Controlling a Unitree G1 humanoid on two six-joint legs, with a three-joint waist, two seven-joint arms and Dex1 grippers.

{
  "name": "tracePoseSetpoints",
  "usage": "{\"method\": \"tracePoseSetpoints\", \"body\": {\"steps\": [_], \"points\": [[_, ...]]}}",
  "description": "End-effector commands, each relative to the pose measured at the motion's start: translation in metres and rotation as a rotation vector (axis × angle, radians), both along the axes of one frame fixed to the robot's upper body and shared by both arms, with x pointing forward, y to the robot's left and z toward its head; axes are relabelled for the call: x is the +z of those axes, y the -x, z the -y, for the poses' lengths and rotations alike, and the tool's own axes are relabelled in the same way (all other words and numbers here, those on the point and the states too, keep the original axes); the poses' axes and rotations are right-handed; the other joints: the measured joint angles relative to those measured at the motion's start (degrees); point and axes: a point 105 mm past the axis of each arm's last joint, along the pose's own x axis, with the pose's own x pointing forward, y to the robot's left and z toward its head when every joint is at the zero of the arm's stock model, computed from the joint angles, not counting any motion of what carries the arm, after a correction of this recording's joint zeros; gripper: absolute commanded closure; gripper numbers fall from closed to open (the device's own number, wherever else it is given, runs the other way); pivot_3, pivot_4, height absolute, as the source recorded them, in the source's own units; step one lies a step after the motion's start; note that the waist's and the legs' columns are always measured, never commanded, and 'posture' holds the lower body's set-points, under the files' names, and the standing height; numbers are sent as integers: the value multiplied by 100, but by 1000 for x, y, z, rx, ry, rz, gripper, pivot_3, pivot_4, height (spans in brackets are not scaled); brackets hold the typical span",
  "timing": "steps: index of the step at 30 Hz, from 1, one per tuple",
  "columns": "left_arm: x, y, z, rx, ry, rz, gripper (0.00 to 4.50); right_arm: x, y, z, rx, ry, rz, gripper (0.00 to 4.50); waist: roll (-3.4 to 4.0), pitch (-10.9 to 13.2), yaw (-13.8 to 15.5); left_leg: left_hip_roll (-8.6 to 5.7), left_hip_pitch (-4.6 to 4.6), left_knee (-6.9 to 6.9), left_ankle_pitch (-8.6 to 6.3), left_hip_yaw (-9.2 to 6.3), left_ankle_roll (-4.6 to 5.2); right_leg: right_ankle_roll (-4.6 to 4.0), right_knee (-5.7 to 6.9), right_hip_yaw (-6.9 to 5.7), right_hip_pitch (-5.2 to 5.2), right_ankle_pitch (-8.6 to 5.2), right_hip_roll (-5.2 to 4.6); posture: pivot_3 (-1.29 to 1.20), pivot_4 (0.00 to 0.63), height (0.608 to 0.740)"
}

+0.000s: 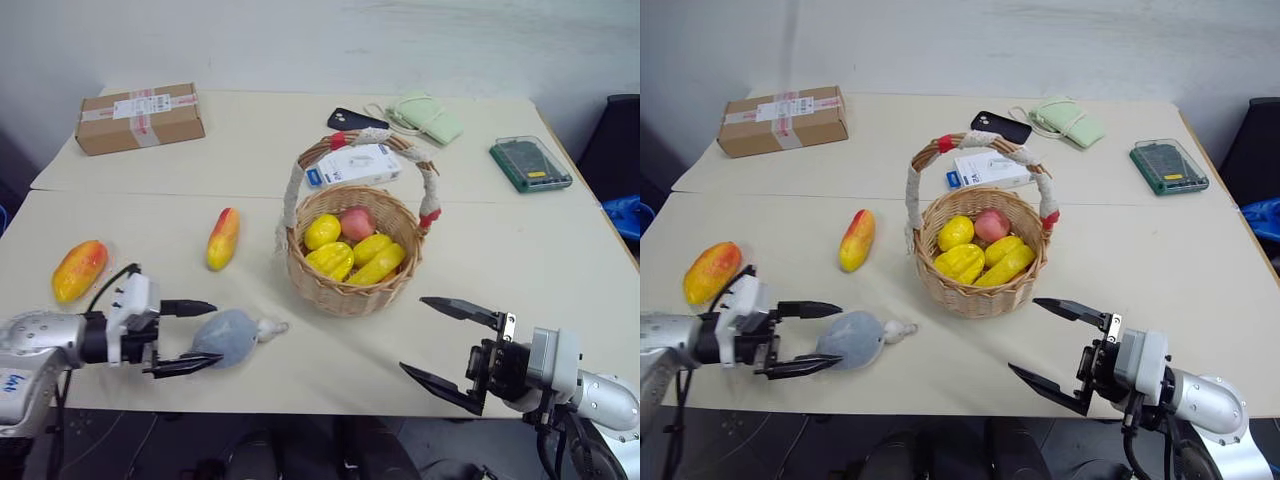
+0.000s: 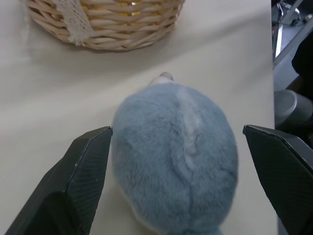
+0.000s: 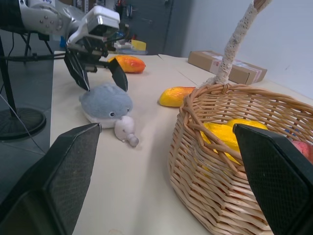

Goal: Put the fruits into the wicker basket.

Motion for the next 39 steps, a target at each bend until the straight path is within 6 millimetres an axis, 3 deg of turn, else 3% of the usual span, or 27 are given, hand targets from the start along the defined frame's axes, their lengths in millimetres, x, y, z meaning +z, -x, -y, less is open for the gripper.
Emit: {"method": "tracePoseSetpoints", "body": {"steps": [1, 9, 10, 14, 17, 21, 23, 25, 27, 32, 35, 39], "points": [[-10, -2, 10, -34, -48, 63, 187, 7, 2, -1, -3, -16, 19, 8, -6, -4, -3, 0, 0, 0, 0, 0, 0, 1, 0, 1, 0, 0, 1, 0, 150, 740], [-8, 16, -4, -53, -32, 14, 2473, 7, 1, -3, -15, -26, 10, 0, -9, -6, -19, 20, 12, -2, -2, 14, -6, 0, 2, 14, 0, 0, 17, 0, 150, 740], [-2, 17, -7, -24, 18, 10, 2767, 8, -1, -4, -15, -37, 10, 0, -9, -6, -26, 20, 12, -2, -2, 14, -5, 0, 1, 14, 1, 0, 17, 0, 150, 740], [58, 15, -26, 180, 420, -89, 3724, 17, -8, -7, -9, -74, 19, 0, -16, -5, -22, 28, 11, 3, -3, 13, -5, 0, 8, 13, -2, 0, 19, 0, 150, 740], [86, 14, -66, 387, 555, -15, 3724, 26, -13, -11, 0, -117, 32, 0, -15, -5, -39, 31, 11, 3, -6, 10, -4, 0, 9, 11, -3, 0, 20, 0, 150, 740], [104, 17, -171, 907, 770, 237, 3724, 41, -18, -21, 15, -175, 70, 0, -10, -2, -53, 30, 18, 0, -5, 12, -6, -3, 11, 12, -3, -1, 23, 0, 150, 740], [103, 26, -217, 1144, 794, 339, 3724, 49, -21, -25, 14, -197, 88, 0, -16, -6, -59, 32, 18, 0, -5, 12, -8, -4, 12, 12, -6, -2, 27, 0, 150, 740], [89, 38, -262, 1412, 739, 395, 3724, 53, -22, -27, 16, -199, 98, 0, -30, -14, -33, 31, 17, 0, -4, 14, -11, -4, 9, 11, -7, -2, 25, 0, 150, 740], [77, 46, -288, 1575, 653, 434, 3724, 54, -23, -28, 15, -197, 100, 0, -52, -28, -17, 30, 16, 0, -5, 18, -11, -4, 5, 12, -7, -2, 23, 0, 150, 740], [28, 35, -299, 1695, 481, 275, 3724, 55, -26, -27, 12, -161, 112, 0, -117, -69, 100, 25, 11, 0, -10, 20, -14, -6, -7, 0, -4, -3, 4, 0, 150, 740], [16, 37, -310, 1782, 442, 250, 3724, 56, -28, -26, 1, -162, 117, 0, -146, -87, 117, 27, 11, -7, -13, 19, -13, -11, -4, -5, -7, -5, 0, 0, 150, 740], [10, 32, -307, 1742, 416, 229, 3724, 57, -30, -25, -14, -154, 120, 0, -164, -99, 128, 36, 13, -11, -17, 12, -19, -30, 5, -34, -9, -15, -7, 0, 150, 740]]}}
